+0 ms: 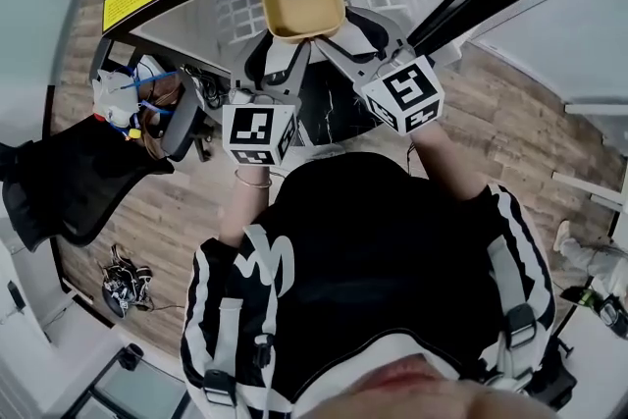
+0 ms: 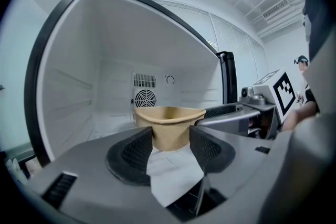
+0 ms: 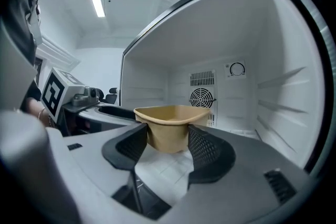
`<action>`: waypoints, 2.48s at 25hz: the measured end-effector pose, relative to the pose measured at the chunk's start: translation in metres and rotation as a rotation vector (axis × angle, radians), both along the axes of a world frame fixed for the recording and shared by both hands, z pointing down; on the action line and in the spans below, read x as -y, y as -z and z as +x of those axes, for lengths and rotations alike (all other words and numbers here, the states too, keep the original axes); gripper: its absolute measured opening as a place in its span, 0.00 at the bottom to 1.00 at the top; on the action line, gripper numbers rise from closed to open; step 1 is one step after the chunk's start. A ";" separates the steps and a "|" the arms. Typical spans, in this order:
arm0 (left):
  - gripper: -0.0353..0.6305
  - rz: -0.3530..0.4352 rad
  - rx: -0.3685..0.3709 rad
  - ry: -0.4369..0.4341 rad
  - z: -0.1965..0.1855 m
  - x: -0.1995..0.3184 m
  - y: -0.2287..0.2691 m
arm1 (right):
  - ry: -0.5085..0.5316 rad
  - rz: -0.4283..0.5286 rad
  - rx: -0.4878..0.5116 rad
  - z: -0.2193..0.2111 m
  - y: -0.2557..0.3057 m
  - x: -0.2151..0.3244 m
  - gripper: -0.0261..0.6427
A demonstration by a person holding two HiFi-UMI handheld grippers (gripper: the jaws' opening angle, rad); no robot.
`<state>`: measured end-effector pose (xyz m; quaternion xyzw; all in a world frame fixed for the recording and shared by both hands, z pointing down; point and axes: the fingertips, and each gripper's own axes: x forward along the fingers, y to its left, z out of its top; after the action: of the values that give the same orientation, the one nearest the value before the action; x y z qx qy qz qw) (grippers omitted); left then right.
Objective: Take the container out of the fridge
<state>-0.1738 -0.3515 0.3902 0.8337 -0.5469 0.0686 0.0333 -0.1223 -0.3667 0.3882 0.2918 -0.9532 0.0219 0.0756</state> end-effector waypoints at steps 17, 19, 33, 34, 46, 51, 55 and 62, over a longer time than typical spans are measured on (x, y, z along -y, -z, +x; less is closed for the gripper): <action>0.39 0.036 -0.019 0.027 0.020 -0.043 0.012 | 0.027 0.019 0.035 0.021 0.012 -0.041 0.40; 0.39 0.039 -0.023 0.027 0.023 -0.051 0.012 | 0.028 0.021 0.037 0.024 0.012 -0.049 0.40; 0.39 0.054 -0.045 0.045 0.039 -0.094 0.014 | 0.048 0.026 0.048 0.040 0.015 -0.091 0.40; 0.39 0.056 -0.044 0.045 0.040 -0.097 0.014 | 0.049 0.027 0.050 0.042 0.015 -0.094 0.40; 0.38 0.044 -0.048 0.047 0.067 -0.138 0.011 | 0.052 0.033 0.066 0.068 0.017 -0.132 0.40; 0.38 0.082 -0.057 0.053 0.071 -0.153 0.017 | 0.061 0.036 0.068 0.073 0.019 -0.147 0.40; 0.38 0.089 -0.075 0.057 0.075 -0.165 0.018 | 0.065 0.032 0.072 0.078 0.019 -0.160 0.40; 0.38 0.090 -0.072 0.070 0.087 -0.189 0.015 | 0.071 0.037 0.070 0.089 0.016 -0.183 0.40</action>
<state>-0.0867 -0.1629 0.3752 0.8166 -0.5768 0.0126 0.0181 -0.0335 -0.1837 0.3725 0.2582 -0.9653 0.0117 0.0374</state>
